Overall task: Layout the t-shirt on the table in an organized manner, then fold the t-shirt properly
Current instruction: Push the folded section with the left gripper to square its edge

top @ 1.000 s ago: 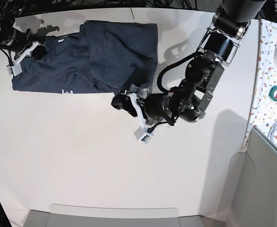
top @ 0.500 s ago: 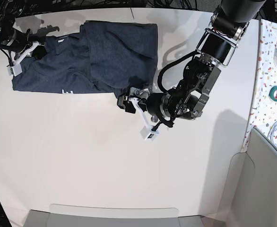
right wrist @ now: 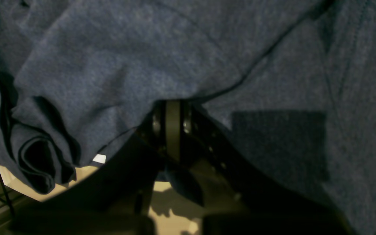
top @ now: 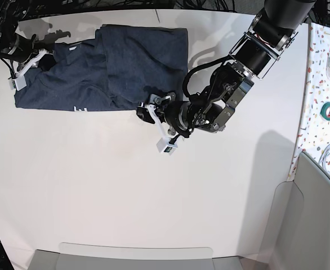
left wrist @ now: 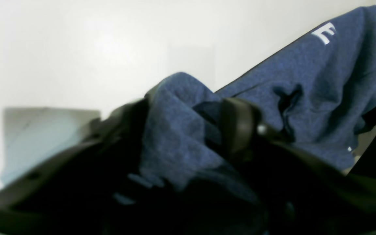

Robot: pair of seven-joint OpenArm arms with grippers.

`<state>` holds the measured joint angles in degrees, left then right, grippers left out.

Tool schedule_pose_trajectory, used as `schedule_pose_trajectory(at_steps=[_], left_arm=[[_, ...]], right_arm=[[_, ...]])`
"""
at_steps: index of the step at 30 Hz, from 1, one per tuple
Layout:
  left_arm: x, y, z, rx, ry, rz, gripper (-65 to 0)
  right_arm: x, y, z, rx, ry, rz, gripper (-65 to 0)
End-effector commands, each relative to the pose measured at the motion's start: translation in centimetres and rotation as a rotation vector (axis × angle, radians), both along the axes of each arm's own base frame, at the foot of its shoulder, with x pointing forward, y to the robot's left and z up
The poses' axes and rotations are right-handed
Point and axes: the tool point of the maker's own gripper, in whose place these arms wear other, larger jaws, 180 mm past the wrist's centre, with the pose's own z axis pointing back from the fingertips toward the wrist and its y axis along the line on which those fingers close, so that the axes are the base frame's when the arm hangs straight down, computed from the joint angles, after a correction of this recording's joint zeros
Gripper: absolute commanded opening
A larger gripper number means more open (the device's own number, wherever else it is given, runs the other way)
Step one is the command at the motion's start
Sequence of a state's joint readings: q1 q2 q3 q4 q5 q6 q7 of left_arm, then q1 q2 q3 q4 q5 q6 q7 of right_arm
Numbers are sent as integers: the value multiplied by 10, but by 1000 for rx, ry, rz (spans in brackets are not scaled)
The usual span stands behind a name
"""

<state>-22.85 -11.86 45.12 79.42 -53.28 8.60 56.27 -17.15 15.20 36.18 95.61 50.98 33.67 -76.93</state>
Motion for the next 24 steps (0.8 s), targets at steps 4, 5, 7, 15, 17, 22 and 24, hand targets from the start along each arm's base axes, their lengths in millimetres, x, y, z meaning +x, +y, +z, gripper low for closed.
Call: schedule_pose_trajectory(at_steps=[4, 5, 7, 15, 17, 22, 24], left_arm=[[15, -2, 18, -37, -42, 16, -569], [18, 0, 20, -42, -44, 27, -609], [22, 3, 24, -52, -42, 43, -650], [17, -9, 46, -105, -124, -51, -650], [10, -18, 57, -136, -178, -144, -650], [-9, -24, 58, -143, -214, -323, -650], [-14, -27, 60, -153, -238, -375, -650]], right_arm=[[5, -4, 8, -11, -27, 5, -644], [5, -4, 8, -11, -27, 5, -644], [5, -4, 7, -11, -25, 5, -644], [4, -6, 6, -22, -19, 4, -644], [2, -10, 3, -53, 0, 3, -644], [-3, -10, -5, -77, 29, -5, -644], [-3, -9, -5, -74, 29, -6, -644]])
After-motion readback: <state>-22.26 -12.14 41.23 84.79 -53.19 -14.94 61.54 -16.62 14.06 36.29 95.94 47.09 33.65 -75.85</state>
